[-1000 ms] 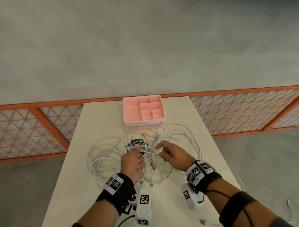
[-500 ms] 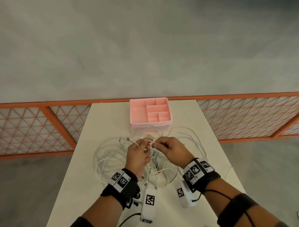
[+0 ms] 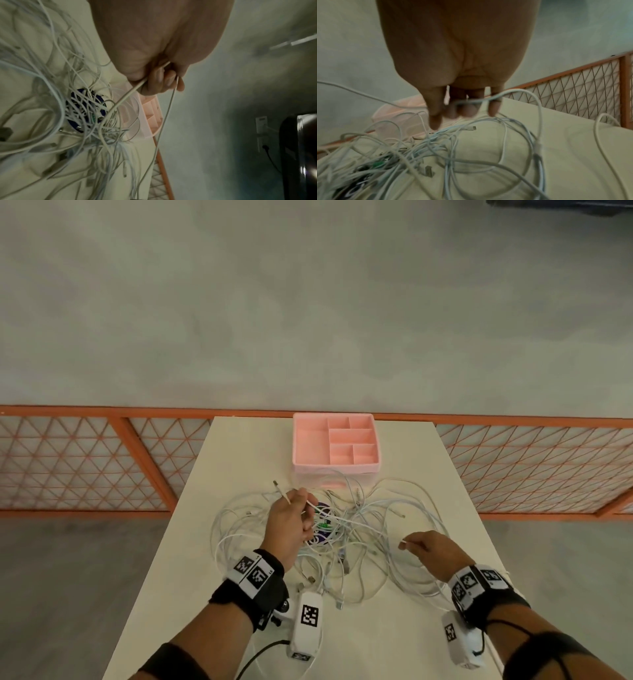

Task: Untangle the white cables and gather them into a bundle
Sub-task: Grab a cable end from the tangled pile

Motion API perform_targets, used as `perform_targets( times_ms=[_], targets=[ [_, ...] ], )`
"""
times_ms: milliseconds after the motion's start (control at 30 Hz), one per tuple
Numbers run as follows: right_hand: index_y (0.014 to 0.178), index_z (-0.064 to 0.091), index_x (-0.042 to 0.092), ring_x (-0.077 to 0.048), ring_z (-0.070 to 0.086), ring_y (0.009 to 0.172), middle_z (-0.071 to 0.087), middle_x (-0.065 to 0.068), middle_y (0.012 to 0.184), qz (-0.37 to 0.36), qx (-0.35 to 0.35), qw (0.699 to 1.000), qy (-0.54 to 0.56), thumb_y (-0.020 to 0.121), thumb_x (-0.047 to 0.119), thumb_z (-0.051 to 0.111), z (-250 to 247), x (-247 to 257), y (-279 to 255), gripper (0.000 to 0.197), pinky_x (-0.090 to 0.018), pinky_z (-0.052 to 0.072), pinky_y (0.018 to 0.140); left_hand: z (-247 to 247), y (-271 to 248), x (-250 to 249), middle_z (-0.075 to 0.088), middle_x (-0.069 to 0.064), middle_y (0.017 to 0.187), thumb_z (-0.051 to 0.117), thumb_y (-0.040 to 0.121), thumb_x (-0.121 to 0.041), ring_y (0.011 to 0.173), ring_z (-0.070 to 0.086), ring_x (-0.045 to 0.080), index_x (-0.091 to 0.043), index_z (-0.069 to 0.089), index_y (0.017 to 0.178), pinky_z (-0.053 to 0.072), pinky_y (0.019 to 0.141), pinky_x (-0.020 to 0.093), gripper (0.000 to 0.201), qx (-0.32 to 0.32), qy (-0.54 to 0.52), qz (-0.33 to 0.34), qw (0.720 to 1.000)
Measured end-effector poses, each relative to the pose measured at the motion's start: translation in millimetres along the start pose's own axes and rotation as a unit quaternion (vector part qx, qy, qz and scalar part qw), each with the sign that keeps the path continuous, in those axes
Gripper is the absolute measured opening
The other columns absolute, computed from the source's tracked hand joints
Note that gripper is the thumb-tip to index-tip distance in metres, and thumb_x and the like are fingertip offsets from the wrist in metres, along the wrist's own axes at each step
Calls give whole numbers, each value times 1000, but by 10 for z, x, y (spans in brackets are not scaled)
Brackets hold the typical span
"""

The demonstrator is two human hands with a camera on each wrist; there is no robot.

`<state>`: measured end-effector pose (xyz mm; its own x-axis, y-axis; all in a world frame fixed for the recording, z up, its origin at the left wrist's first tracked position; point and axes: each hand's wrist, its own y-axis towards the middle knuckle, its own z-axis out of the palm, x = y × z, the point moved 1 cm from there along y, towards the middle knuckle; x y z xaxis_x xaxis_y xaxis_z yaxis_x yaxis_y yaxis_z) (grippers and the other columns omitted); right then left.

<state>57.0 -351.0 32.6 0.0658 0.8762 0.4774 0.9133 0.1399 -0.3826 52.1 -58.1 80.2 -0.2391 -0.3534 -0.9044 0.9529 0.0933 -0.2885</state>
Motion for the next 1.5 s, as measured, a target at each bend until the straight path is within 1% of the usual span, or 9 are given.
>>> perform_targets(
  times_ms=[167, 267, 367, 667, 800, 967, 1133, 1333, 1500],
  targets=[
    [122, 67, 22, -12, 62, 110, 66, 5, 121, -69, -35, 995, 58, 97, 18, 54, -27, 476, 75, 28, -27, 45, 100, 101, -45, 180, 55, 3, 73, 46, 106, -15, 47, 33, 10, -3, 67, 89, 27, 41, 19, 29, 42, 67, -16, 997],
    [110, 70, 23, -1, 65, 91, 72, 12, 100, -156, -26, 976, 149, 97, 32, 59, 7, 1056, 28, 20, -20, 49, 86, 146, -56, 232, 58, 4, 74, 47, 105, -13, 46, 33, 10, 3, 66, 98, 26, 42, 20, 26, 59, 81, -26, 995],
    [87, 66, 19, 0, 60, 61, 64, 10, 65, -189, -34, 968, 162, 99, 25, 54, 144, 1347, 6, 18, -24, 49, 67, 134, -55, 190, 55, 7, 76, 47, 104, -9, 45, 32, 9, 6, 65, 103, 25, 41, 21, 24, 40, 60, -28, 997],
    [82, 67, 25, 6, 52, 57, 56, 31, 59, -160, 2, 982, 100, 99, 19, 53, 256, 993, -10, 23, -11, 34, 57, -325, 244, -102, 40, 0, 71, 40, 108, -20, 43, 34, 6, -6, 58, 89, 25, 36, 18, 30, -111, -172, -34, 978],
    [80, 69, 21, 2, 48, 50, 56, 19, 53, -108, 39, 988, 99, 98, 17, 53, 287, 774, -14, 24, -12, 36, 56, -356, 297, -157, 39, -1, 71, 39, 108, -19, 44, 34, 6, -8, 58, 88, 25, 36, 18, 30, -132, -161, -16, 978],
    [74, 66, 23, -13, 60, 65, 67, 4, 68, -3, 50, 997, 50, 93, 10, 55, 285, 366, 60, 26, -28, 50, 72, -319, 280, -148, 39, -2, 71, 39, 108, -19, 47, 34, 7, -10, 58, 87, 25, 39, 18, 30, -123, -158, 0, 980],
    [98, 65, 27, -8, 60, 93, 67, 9, 100, -78, -56, 991, 97, 92, 6, 52, 119, 821, 112, 25, -24, 45, 81, -154, 226, -75, 43, -3, 70, 41, 108, -20, 50, 37, 8, -10, 57, 87, 27, 41, 19, 29, -74, -153, -15, 985],
    [118, 64, 22, -3, 57, 109, 65, 10, 117, -220, -26, 964, 150, 76, -7, 42, 137, 1587, 61, 56, -14, 41, 95, 13, 177, -96, 41, 1, 64, 43, 107, -19, 50, 37, 13, -8, 62, 83, 24, 49, 30, 32, -51, -56, -5, 997],
    [104, 74, 19, -13, 57, 119, 67, -1, 122, -138, -6, 986, 92, 80, -10, 36, 130, 1507, 163, 54, -26, 41, 104, -77, 175, -182, 43, -4, 61, 42, 106, -11, 46, 39, 7, -7, 65, 93, 25, 41, 21, 27, -68, -54, 18, 996]
  ],
)
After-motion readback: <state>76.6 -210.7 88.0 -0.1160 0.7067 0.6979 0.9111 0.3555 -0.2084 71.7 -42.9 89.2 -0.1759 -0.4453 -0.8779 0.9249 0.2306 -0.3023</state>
